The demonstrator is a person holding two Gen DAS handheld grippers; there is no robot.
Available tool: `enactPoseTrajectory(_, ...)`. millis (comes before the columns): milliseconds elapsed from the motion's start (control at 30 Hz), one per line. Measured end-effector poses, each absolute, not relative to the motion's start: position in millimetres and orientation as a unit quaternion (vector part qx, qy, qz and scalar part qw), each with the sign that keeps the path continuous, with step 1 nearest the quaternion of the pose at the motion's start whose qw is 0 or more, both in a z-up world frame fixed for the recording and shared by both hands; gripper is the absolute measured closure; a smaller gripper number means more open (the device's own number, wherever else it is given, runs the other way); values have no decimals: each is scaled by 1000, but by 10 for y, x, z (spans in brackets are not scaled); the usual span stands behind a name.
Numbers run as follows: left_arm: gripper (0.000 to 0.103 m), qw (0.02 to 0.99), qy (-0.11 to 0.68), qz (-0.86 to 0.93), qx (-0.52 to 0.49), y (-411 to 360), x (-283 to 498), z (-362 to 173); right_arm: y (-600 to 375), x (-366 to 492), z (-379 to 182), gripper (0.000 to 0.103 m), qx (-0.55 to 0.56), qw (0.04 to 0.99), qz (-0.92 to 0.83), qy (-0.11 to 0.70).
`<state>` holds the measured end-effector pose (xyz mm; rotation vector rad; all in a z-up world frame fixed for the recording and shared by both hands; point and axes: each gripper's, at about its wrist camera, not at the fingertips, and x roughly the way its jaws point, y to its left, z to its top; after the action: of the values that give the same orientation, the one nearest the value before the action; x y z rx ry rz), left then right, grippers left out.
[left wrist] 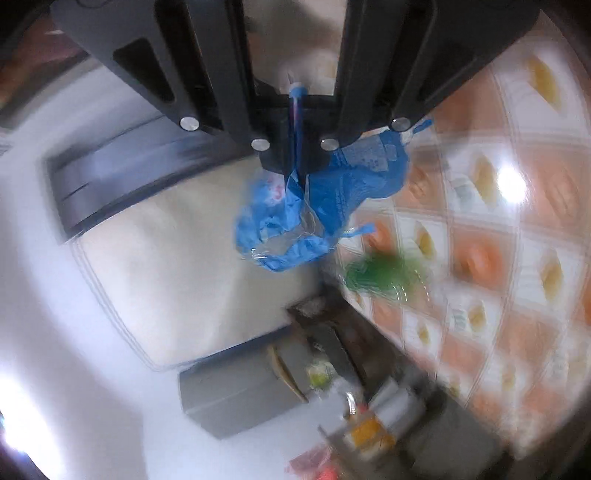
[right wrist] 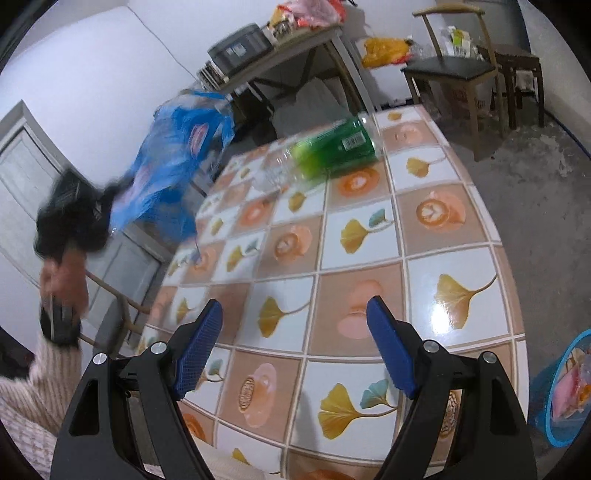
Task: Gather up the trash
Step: 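Grasp the blue snack wrapper with the left tool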
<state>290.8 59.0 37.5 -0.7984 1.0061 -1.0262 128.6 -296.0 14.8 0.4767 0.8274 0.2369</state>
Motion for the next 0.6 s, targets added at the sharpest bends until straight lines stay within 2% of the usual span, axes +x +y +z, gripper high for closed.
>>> enactPoseTrajectory(67,103,671,465,-432,-383,658,2694,16,-2947,1235,195,25,227,886,111,388)
enactPoseTrajectory(167,103,674,500,-371,-398,732,2508,-484,-2896,1136,245,38,219,893,106,378)
enactPoseTrajectory(233,103,705,514,-328,-362,732,2394,-682,-2869,1103,238,47,226,890,113,379)
enactPoseTrajectory(467,103,805,483,-287,-191,442,2186,-620,-2508,1335,169,73,230,868,157,410)
enactPoseTrajectory(600,103,813,486,-277,-162,420,2252,-675,-2116,1666,81,91,206,855,200,432)
